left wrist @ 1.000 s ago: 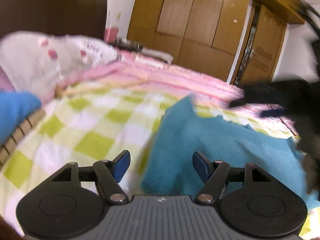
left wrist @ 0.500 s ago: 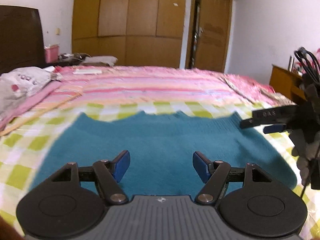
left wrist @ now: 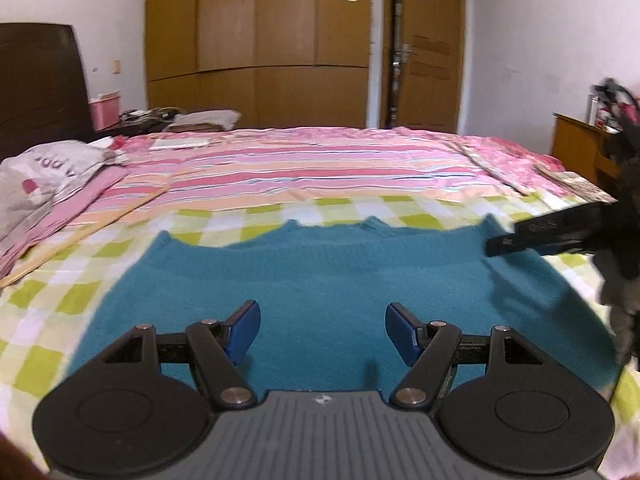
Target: Fold small clothes
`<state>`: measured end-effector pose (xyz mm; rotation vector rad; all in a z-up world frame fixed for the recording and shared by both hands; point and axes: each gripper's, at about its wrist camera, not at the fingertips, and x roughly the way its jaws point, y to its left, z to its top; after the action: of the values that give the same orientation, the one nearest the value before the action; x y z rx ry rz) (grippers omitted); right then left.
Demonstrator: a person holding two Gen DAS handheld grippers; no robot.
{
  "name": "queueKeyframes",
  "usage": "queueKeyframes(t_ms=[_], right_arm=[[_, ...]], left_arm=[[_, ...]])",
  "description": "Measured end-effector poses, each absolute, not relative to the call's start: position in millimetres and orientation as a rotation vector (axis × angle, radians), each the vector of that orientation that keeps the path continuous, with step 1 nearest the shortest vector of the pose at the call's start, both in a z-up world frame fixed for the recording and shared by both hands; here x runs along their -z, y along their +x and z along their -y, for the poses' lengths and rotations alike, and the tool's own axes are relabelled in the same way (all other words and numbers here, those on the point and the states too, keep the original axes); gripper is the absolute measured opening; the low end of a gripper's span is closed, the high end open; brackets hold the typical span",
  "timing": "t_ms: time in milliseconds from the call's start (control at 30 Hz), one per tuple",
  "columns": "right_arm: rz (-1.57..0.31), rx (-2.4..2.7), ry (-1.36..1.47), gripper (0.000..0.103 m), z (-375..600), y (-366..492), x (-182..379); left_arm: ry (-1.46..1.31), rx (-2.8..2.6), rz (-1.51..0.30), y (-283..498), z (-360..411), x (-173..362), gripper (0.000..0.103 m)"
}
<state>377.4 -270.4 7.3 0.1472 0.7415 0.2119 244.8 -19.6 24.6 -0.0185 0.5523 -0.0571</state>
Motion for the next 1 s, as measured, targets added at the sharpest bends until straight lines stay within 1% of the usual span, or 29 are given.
queueKeyframes(t_ms=[33,67,100,133,167,267,300,333,367,433,533,567,600,633,667,767,833,867,933,1000], right_arm=[[-0.732,-0.22,0.135,0.043,267.9,374.1,-10.5],[-0.721,-0.228,0.119,0.036,265.3,369.6,-13.4],[-0.709,-0.234,0.101,0.024,262.8,364.9,-16.6],[-0.702,-0.242,0.092,0.018,261.3,361.4,-19.0],[-0.7,-0.245,0.09,0.017,260.8,359.9,-19.8],[-0.721,-0.221,0.086,0.017,263.2,368.0,-15.7],[-0.734,-0.217,0.09,0.019,264.2,371.6,-12.5],[-0.745,-0.218,0.098,0.025,264.9,373.9,-10.2],[-0.753,-0.225,0.102,0.026,265.5,375.8,-8.1],[-0.762,-0.232,0.109,0.046,266.4,379.1,-4.4],[-0.77,-0.223,0.128,0.047,266.8,384.1,1.2],[-0.769,-0.221,0.137,0.046,266.7,384.6,1.3],[-0.766,-0.22,0.148,0.035,266.8,383.9,-0.2],[-0.762,-0.22,0.157,0.019,267.3,382.7,-2.7],[-0.748,-0.21,0.161,0.015,268.4,380.1,-7.3],[-0.664,-0.202,0.206,0.01,281.4,370.7,-30.3],[-0.618,-0.202,0.277,0.01,295.6,364.7,-42.8],[-0.614,-0.206,0.315,0.009,301.3,363.7,-44.0],[-0.617,-0.172,0.295,0.009,302.1,365.1,-38.4],[-0.639,-0.127,0.303,0.009,305.0,366.1,-22.4]], left_arm=[[-0.022,0.043,-0.555,247.5,15.4,-24.7,0.074],[-0.026,0.035,-0.557,248.5,12.2,-24.5,0.074],[-0.028,0.031,-0.558,250.0,9.8,-23.7,0.074],[-0.026,0.029,-0.559,250.6,8.8,-22.8,0.074],[-0.021,0.029,-0.559,251.4,9.2,-22.2,0.074],[-0.008,0.04,-0.554,254.6,12.8,-22.7,0.074],[-0.003,0.046,-0.55,255.4,14.0,-23.2,0.074],[0.0,0.045,-0.546,256.8,13.8,-23.9,0.074],[0.003,0.039,-0.544,258.3,12.8,-24.8,0.074],[0.001,0.019,-0.536,258.9,6.5,-26.8,0.074],[-0.015,-0.047,-0.533,260.2,-10.4,-27.3,0.074],[-0.023,-0.069,-0.54,261.9,-17.0,-26.5,0.074],[-0.03,-0.089,-0.547,263.6,-23.0,-25.3,0.074],[-0.035,-0.103,-0.551,265.6,-27.4,-24.1,0.074],[-0.04,-0.113,-0.555,267.5,-31.2,-23.4,0.074],[-0.054,-0.124,-0.514,265.3,-35.5,-28.0,0.073],[-0.051,-0.118,-0.471,261.3,-33.8,-31.1,0.074],[-0.039,-0.126,-0.464,261.7,-31.9,-29.7,0.074],[-0.028,-0.146,-0.487,265.5,-31.9,-23.3,0.074],[-0.024,-0.163,-0.522,267.8,-35.8,-12.3,0.074]])
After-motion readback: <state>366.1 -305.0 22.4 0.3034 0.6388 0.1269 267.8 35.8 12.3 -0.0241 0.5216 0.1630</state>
